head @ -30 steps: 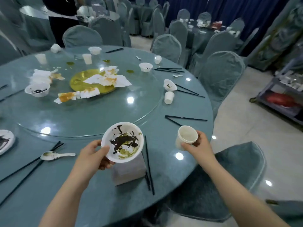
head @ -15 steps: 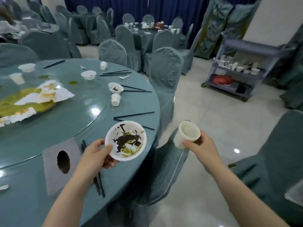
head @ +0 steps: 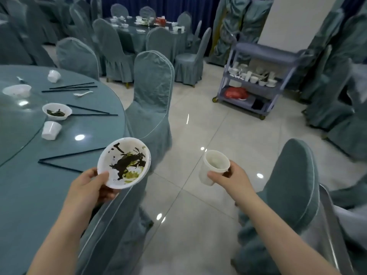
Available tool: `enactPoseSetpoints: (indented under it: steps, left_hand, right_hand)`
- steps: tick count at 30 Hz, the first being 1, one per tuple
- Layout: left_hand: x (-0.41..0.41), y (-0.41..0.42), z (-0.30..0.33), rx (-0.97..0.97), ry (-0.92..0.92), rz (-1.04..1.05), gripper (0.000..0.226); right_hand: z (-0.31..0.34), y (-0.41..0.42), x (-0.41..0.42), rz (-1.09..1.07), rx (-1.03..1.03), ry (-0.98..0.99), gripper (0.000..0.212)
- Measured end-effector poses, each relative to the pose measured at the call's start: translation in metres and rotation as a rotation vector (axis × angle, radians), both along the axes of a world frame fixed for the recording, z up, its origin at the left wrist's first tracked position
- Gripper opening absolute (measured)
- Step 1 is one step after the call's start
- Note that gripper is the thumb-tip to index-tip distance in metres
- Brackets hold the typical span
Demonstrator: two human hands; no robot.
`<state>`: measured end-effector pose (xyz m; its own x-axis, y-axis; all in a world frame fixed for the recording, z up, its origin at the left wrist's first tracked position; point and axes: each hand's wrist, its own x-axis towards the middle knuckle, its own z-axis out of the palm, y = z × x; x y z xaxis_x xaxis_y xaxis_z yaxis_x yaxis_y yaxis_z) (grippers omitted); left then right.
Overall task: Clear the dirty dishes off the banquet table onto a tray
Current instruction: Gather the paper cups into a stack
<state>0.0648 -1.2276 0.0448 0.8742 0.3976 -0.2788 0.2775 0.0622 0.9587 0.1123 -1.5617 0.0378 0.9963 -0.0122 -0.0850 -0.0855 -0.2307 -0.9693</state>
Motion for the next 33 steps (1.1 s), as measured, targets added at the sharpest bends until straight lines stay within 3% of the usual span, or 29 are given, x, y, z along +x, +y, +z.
enactPoseSetpoints:
  steps: [8, 17, 33]
  left_hand:
    - [0.106, -0.024, -0.010, 0.025, 0.024, 0.114, 0.012]
    - [0.254, 0.008, -0.012, 0.052, 0.064, 0.256, 0.011]
    - [0.387, 0.035, -0.034, 0.043, 0.146, 0.771, 0.013]
  right_hand:
    - [-0.016, -0.022, 0.132, 0.071, 0.006, 0.078, 0.037]
    - [-0.009, -0.014, 0.308, 0.171, -0.036, 0.088, 0.039]
    - [-0.021, 0.160, 0.628, 0.780, -0.036, 0.108, 0.044]
